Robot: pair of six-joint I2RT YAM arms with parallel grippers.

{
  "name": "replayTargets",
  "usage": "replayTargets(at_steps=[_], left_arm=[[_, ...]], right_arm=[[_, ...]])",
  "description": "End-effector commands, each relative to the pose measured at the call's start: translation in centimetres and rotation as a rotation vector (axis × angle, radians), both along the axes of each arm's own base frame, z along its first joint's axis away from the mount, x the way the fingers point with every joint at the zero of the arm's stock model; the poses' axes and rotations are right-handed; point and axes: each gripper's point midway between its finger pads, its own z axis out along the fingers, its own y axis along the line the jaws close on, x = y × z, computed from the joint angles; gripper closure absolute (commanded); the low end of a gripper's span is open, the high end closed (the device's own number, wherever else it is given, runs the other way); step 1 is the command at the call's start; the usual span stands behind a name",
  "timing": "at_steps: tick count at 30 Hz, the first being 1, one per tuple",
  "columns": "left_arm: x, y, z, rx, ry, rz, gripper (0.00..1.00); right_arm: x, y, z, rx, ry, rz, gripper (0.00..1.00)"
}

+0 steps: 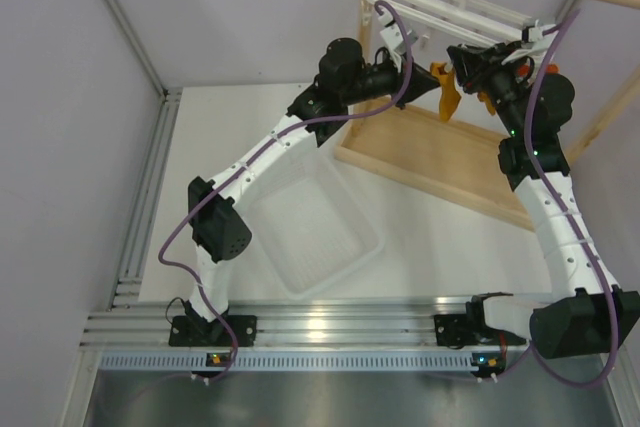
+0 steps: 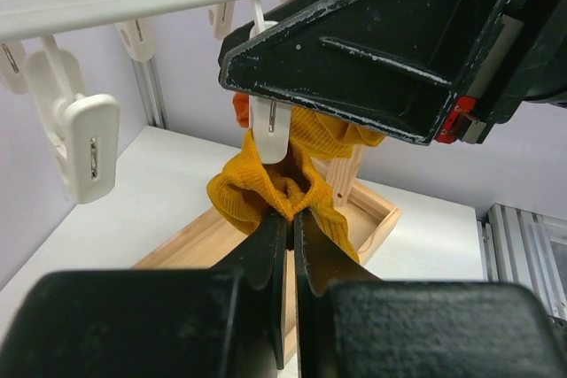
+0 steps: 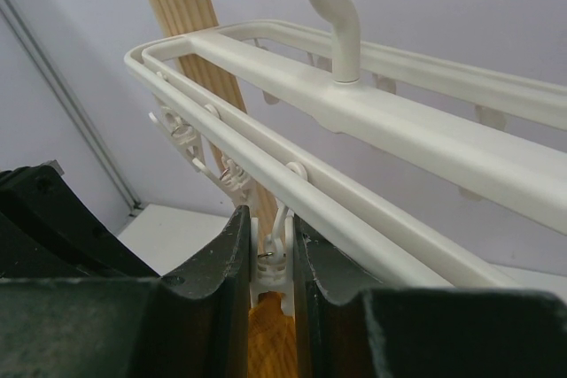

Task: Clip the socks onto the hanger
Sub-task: Clamp the sock onto the hanger.

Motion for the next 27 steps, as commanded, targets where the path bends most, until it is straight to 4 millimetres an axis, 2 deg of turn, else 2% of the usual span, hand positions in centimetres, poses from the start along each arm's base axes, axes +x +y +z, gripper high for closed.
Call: replayTargets(at_steps=[1, 7, 10, 11, 14, 16, 17, 20, 21, 23, 24, 26, 27], left_arm=[[-1.0, -0.1, 3.9, -0.094, -0.086, -0.032, 1.00], [-1.3, 0.2, 4.1, -0.100, -0.099, -0.039, 1.00], [-1.5, 0.2, 4.0, -0.098, -0.096, -0.044, 1.00], [-1.4, 0.1, 3.9, -0.095, -0.093, -0.041, 1.00], [-1.1, 0.1, 3.5, -0.089, -0.083, -0.027, 0.98], [-0.7, 0.1, 2.8, -0.075, -0.065, -0.012, 0.94], [-0.2, 0.1, 2.5, -0.072, -0.056, 0.008, 0.89], [0.0, 0.1, 2.1, -0.067, -0.044, 0.020, 0.80], [0.1, 0.3, 2.2, -0.070, -0.046, 0.027, 0.73], [0.2, 0.4, 1.9, -0.063, -0.038, 0.038, 0.64], [0.2, 0.6, 2.2, -0.068, -0.039, 0.053, 0.55], [0.3, 1.0, 1.5, -0.052, -0.028, 0.068, 0.49], [0.1, 1.3, 1.9, -0.053, -0.037, 0.076, 0.46]], right_arm=[[-1.2, 3.2, -0.5, -0.062, 0.005, 0.153, 1.00], [-0.9, 2.5, -0.9, -0.099, 0.008, 0.106, 0.99], [-0.9, 2.5, -0.7, -0.098, 0.009, 0.108, 0.78], [-1.0, 2.5, -0.7, -0.094, 0.011, 0.109, 0.67], [-1.3, 2.5, 0.0, -0.087, -0.001, 0.114, 0.54], [-1.7, 2.6, 0.5, -0.084, -0.011, 0.122, 0.51], [-1.9, 2.6, 0.6, -0.080, -0.012, 0.123, 0.48], [-2.3, 2.6, 1.0, -0.079, -0.018, 0.126, 0.45], [-2.5, 2.6, 1.2, -0.081, -0.025, 0.125, 0.44], [-2.8, 2.5, 1.5, -0.089, -0.031, 0.122, 0.40], [-3.1, 2.4, 1.8, -0.094, -0.040, 0.120, 0.39], [-3.4, 2.3, 2.0, -0.107, -0.049, 0.116, 0.34], [-3.8, 2.3, 2.3, -0.109, -0.056, 0.115, 0.31]])
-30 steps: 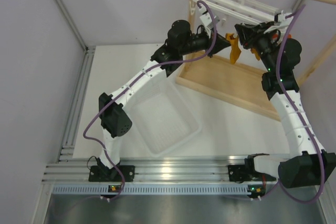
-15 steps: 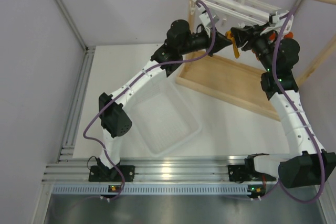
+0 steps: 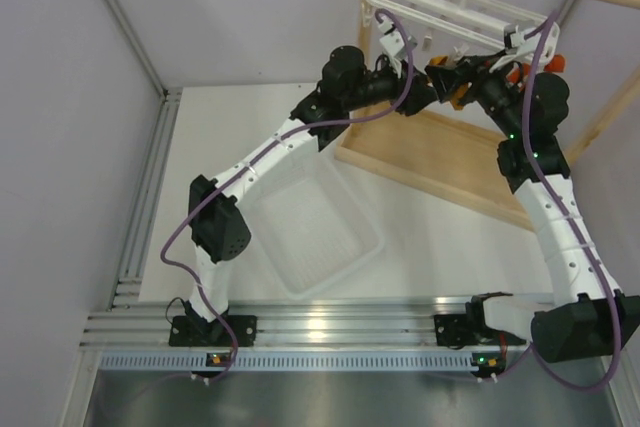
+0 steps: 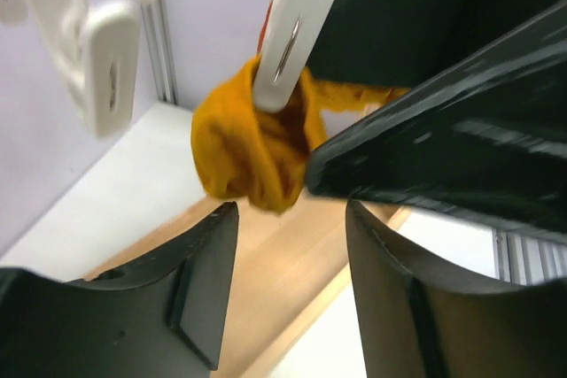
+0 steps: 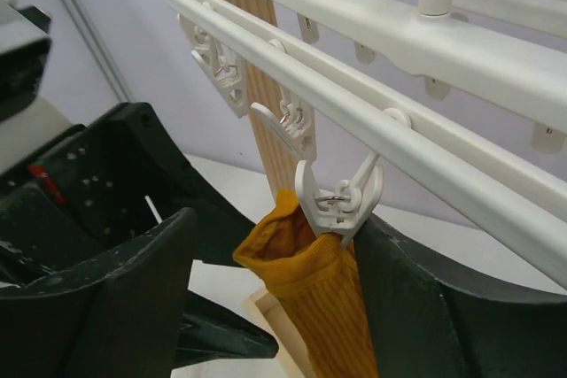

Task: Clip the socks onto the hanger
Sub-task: Clamp the sock onto the hanger, then reset both arms

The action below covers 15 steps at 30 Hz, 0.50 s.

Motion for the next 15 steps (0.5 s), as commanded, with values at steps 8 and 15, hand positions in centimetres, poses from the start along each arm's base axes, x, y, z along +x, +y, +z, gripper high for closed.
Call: replayTargets(at_steps=[8, 15], left_arm=[[-2.7, 5.4, 1.4, 0.017, -0.016, 0.081, 0.13], [-3.0, 11.6, -2.5, 0.092, 0.124, 0.200, 0.02]], right_arm=[[-4.7, -0.1, 5.1, -0.020, -0.121, 0.011, 0.09], [-7.7, -0.9, 3.2, -0.067, -0.076, -0.009, 0.00]])
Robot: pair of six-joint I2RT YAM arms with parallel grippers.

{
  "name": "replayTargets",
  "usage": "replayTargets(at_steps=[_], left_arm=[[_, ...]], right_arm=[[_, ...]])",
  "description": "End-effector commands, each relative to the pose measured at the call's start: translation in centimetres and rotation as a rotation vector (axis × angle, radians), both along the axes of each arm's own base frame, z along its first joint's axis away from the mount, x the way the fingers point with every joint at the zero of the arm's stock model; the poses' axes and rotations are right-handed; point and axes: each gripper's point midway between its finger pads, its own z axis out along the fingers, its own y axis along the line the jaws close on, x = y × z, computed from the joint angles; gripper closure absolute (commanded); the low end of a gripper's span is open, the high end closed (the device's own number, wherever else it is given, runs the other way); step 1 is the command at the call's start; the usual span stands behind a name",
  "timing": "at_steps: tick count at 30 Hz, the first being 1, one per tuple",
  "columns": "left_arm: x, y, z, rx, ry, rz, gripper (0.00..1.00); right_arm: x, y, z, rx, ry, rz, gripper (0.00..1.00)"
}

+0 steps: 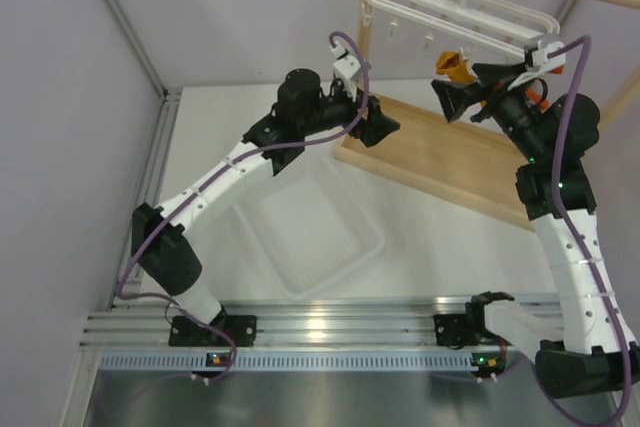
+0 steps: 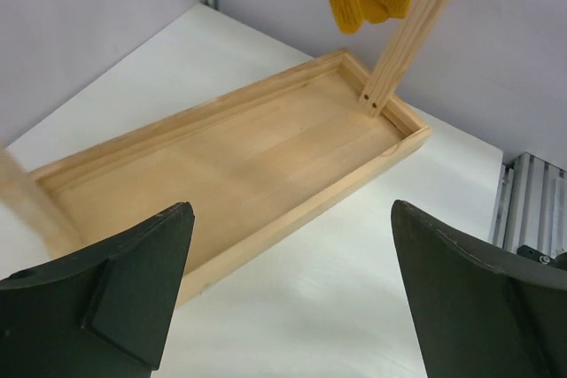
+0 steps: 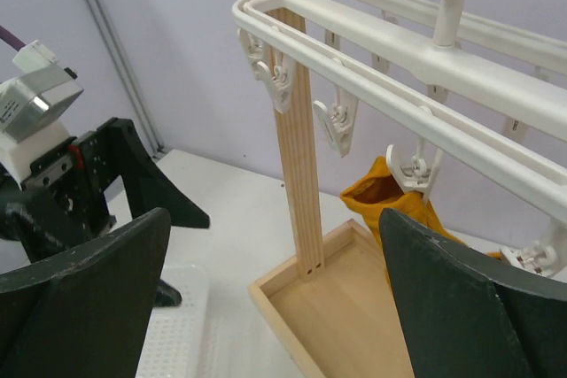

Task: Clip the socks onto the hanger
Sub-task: Reset both arms

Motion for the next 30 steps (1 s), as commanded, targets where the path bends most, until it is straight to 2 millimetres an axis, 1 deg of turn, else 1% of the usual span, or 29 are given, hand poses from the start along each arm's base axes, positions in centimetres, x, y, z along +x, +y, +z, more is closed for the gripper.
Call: replayTargets(at_steps=[1, 2, 3, 4, 5, 6, 7, 8, 9, 10, 11, 12, 13, 14, 15, 16, 17, 18, 19, 20, 21, 22, 23, 25, 26, 28, 30], left_arm=[[0.1, 4.6, 1.5, -0.009, 0.023, 0.117, 0.02], [0.3, 6.1, 1.8, -0.005, 0.036, 0.175, 0.02], [1.0, 7.5, 1.1, 0.017, 0.059, 0.226, 0.02], [0.9, 8.9, 0.0, 0.058, 0.106, 0.275, 0.02], [1.5, 10.1, -0.8, 0.084, 0.133, 0.335, 0.02], [2.1, 11.5, -1.3, 0.114, 0.148, 0.403, 0.02], [2.1, 13.5, -2.6, 0.168, 0.190, 0.450, 0.02], [2.3, 14.7, -3.1, 0.187, 0.202, 0.482, 0.02], [2.2, 15.8, -4.5, 0.220, 0.226, 0.501, 0.02], [2.1, 17.7, -4.4, 0.226, 0.223, 0.531, 0.02], [1.9, 18.6, -4.9, 0.236, 0.233, 0.543, 0.02], [1.8, 20.1, -6.7, 0.260, 0.260, 0.565, 0.02], [0.8, 20.8, -6.1, 0.250, 0.236, 0.564, 0.02], [0.4, 21.4, -7.5, 0.283, 0.226, 0.566, 0.02], [0.0, 21.9, -7.8, 0.298, 0.208, 0.576, 0.02], [-0.7, 22.6, -7.1, 0.303, 0.165, 0.580, 0.02], [-1.3, 23.0, -8.4, 0.327, 0.174, 0.584, 0.02], [-1.6, 23.3, -8.8, 0.337, 0.167, 0.589, 0.02], [-2.2, 24.0, -8.3, 0.334, 0.142, 0.604, 0.02], [-2.7, 24.3, -9.5, 0.348, 0.156, 0.607, 0.02], [-3.1, 24.5, -9.8, 0.351, 0.157, 0.611, 0.02], [-3.5, 25.0, -9.5, 0.346, 0.146, 0.624, 0.02], [-3.8, 25.2, -10.2, 0.354, 0.154, 0.627, 0.02], [-4.3, 25.6, -10.0, 0.347, 0.141, 0.640, 0.02], [-4.3, 25.9, -10.3, 0.353, 0.142, 0.655, 0.02], [-4.4, 26.1, -9.7, 0.337, 0.122, 0.666, 0.02], [-3.9, 26.9, -8.8, 0.328, 0.094, 0.721, 0.02]], right_arm=[[-2.6, -0.4, 0.4, -0.040, -0.028, -0.014, 0.00], [-2.8, -0.6, -0.3, -0.051, -0.014, -0.023, 0.00], [-3.6, -0.9, -0.2, -0.080, -0.034, -0.033, 0.00], [-3.8, -1.1, -1.6, -0.100, 0.005, -0.042, 0.00], [-4.5, -1.6, -1.6, -0.108, -0.003, -0.067, 0.00], [-4.8, -1.9, -2.2, -0.121, 0.007, -0.079, 0.00], [-5.0, -2.1, -3.8, -0.165, 0.032, -0.082, 0.00], [-5.9, -2.4, -3.9, -0.171, 0.020, -0.092, 0.00], [-6.1, -2.7, -4.6, -0.208, 0.016, -0.104, 0.00], [-6.2, -2.9, -6.0, -0.221, 0.041, -0.113, 0.00], [-6.9, -3.3, -6.7, -0.232, 0.050, -0.129, 0.00], [-7.0, -3.7, -7.4, -0.250, 0.057, -0.145, 0.00], [-7.1, -3.9, -8.3, -0.261, 0.071, -0.155, 0.00], [-7.4, -4.5, -9.8, -0.271, 0.093, -0.178, 0.00], [-7.5, -4.7, -10.5, -0.283, 0.101, -0.190, 0.00], [-7.5, -4.8, -12.1, -0.296, 0.130, -0.191, 0.01], [-8.0, -5.0, -12.5, -0.302, 0.123, -0.197, 0.00], [-8.1, -5.1, -13.0, -0.308, 0.129, -0.202, 0.00], [-8.0, -5.3, -14.4, -0.313, 0.154, -0.208, 0.00], [-8.2, -5.5, -14.7, -0.314, 0.157, -0.217, 0.00], [-8.2, -5.6, -15.2, -0.321, 0.161, -0.218, 0.00], [-8.2, -5.6, -16.0, -0.326, 0.175, -0.219, 0.00], [-8.4, -5.6, -16.2, -0.328, 0.169, -0.218, 0.00], [-8.4, -5.6, -16.5, -0.336, 0.170, -0.216, 0.00], [-8.2, -5.6, -16.7, -0.338, 0.178, -0.215, 0.00], [-8.2, -5.5, -16.0, -0.334, 0.162, -0.213, 0.00], [-8.1, -5.6, -15.6, -0.338, 0.155, -0.215, 0.00]])
